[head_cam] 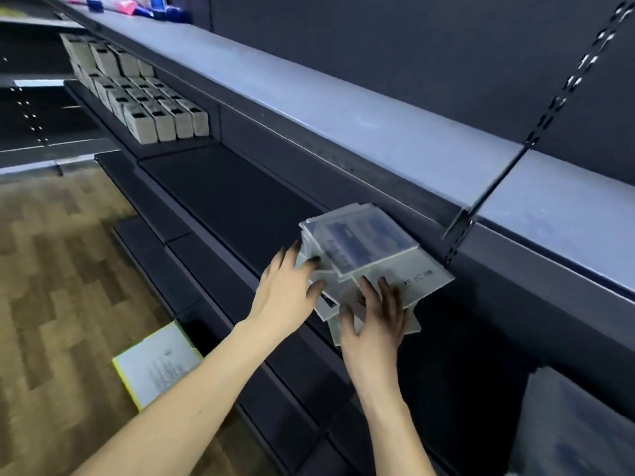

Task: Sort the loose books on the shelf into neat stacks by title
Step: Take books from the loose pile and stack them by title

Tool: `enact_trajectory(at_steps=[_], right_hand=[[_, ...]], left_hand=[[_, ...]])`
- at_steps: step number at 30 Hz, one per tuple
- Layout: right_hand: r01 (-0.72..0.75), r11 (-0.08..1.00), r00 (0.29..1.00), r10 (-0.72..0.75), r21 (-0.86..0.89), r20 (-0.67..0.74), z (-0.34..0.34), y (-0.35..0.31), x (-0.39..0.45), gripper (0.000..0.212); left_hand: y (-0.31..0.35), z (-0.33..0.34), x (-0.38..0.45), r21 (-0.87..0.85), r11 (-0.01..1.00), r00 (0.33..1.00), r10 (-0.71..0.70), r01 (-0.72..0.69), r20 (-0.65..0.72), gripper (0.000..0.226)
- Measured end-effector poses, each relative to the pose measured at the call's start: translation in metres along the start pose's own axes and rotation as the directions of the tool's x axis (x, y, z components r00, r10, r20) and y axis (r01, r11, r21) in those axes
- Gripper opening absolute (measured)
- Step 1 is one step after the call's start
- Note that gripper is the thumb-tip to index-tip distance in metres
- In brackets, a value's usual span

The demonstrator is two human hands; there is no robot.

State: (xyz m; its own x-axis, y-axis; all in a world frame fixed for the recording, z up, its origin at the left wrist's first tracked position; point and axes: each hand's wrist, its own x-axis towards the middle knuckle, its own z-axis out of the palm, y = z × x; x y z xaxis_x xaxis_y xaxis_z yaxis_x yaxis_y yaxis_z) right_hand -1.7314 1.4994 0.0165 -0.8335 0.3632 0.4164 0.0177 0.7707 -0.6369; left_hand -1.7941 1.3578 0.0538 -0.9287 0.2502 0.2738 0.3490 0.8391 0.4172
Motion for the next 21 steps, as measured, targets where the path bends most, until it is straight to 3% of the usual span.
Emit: enact_trajectory(at_steps=[6, 9, 14, 21], right_hand=[[-0.029, 0.997, 0.992, 0.02, -0.073, -0.125, 0.008, 0.008, 0.023, 0.052], [-0.101, 0.988, 0.99, 0.088, -0.117, -0.111, 0.012, 0.004, 0.027, 0.054], [-0.176, 0.977, 0.976, 0.158, -0.117, -0.148, 0.029, -0.008, 0.03, 0.052], [-0.303, 0.944, 0.937, 0.269, -0.134, -0.225, 0.04, -0.029, 0.021, 0.05]], left_hand=[[0.0, 0.013, 0.069, 0.11, 0.994, 0.984, -0.022, 0.002, 0.179, 0.059], [-0.003, 0.016, 0.093, 0.128, 0.992, 0.972, -0.037, 0.007, 0.234, 0.062], [-0.013, 0.019, 0.115, 0.042, 0.999, 0.968, 0.013, -0.024, 0.252, 0.067], [-0.029, 0.011, 0.137, -0.064, 0.985, 0.927, 0.171, -0.159, 0.335, 0.053]])
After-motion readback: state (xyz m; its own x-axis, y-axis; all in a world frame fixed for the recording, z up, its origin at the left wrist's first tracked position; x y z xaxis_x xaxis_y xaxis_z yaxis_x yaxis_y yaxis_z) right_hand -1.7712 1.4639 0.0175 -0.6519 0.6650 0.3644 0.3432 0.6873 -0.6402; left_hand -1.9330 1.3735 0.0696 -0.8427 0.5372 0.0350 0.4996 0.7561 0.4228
